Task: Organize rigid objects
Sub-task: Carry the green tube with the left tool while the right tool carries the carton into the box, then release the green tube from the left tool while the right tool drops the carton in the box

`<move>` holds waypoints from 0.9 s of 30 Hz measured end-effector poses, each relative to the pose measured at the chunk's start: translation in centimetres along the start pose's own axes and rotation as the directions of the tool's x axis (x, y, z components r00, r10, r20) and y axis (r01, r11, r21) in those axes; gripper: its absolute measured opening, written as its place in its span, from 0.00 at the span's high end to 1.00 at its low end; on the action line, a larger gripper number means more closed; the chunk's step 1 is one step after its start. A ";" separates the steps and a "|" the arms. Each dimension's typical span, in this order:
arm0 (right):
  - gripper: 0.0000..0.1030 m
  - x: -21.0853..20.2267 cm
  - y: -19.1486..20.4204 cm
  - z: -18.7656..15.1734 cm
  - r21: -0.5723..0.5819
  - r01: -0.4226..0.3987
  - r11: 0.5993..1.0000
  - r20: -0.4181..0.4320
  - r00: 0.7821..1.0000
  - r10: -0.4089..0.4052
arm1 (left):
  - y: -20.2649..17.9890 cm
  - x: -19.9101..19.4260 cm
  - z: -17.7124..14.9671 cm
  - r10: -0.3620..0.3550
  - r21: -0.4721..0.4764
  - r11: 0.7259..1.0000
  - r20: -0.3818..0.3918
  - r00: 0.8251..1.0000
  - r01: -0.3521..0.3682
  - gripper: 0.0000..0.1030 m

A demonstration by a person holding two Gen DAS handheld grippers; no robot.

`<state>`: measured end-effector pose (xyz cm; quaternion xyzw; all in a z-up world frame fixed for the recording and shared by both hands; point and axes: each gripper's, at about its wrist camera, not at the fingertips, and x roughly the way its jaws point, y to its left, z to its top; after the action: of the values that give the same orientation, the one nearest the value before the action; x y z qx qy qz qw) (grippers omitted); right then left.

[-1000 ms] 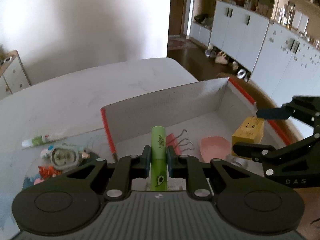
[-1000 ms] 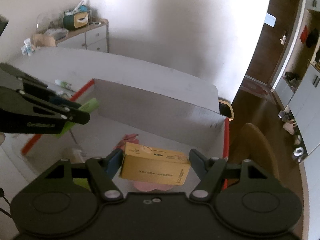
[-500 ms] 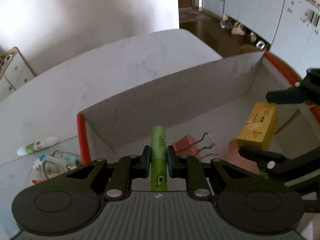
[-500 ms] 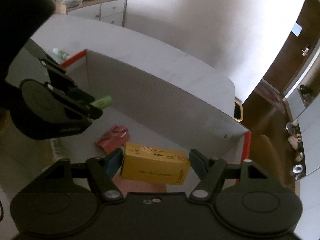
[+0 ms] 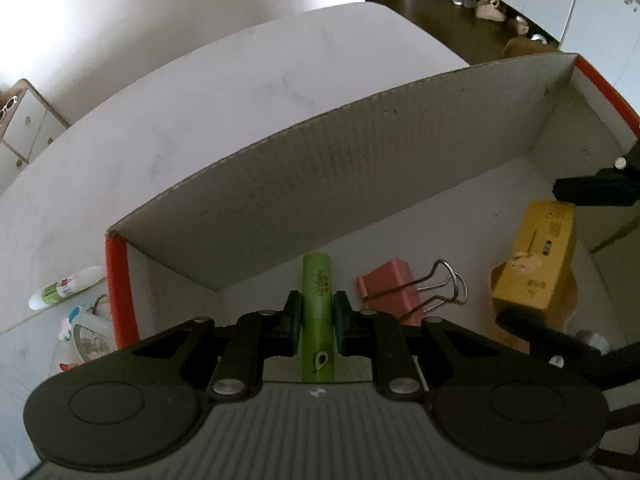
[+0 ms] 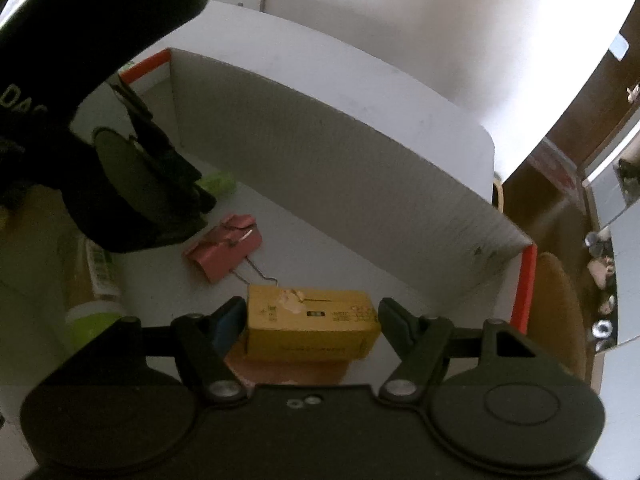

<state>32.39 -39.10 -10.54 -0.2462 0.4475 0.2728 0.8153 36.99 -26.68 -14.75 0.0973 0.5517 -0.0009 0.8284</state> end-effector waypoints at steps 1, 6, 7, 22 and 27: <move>0.30 0.0 -0.1 0.0 0.002 -0.003 1.000 0.000 1.000 0.003 | 0.1 0.1 0.1 0.001 -0.002 1.000 -0.007 1.000 -0.001 0.84; 0.29 -0.1 -0.5 0.0 0.010 -0.013 1.000 -0.012 1.000 0.013 | -0.1 0.9 0.0 -0.004 -0.011 1.000 -0.046 0.999 0.004 0.84; 0.29 0.0 -0.6 0.3 0.011 -0.015 1.000 -0.015 1.000 0.015 | -0.1 0.9 -0.1 -0.005 -0.012 1.000 -0.044 0.999 0.004 0.84; 0.26 -1.4 -1.4 -0.1 0.048 -0.039 0.998 0.022 0.999 0.038 | -0.8 -0.8 -0.8 0.002 -0.018 1.000 -0.034 0.999 -0.003 0.84; 0.24 -2.3 -1.4 -0.3 0.070 -0.045 0.997 0.046 0.998 0.042 | -0.6 -2.4 -1.5 -0.005 -0.050 0.999 -0.004 1.000 0.004 0.84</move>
<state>32.09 -40.81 -8.51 -0.2012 0.4439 0.2800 0.8271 34.60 -27.27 -13.25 0.0752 0.5535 0.0113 0.8294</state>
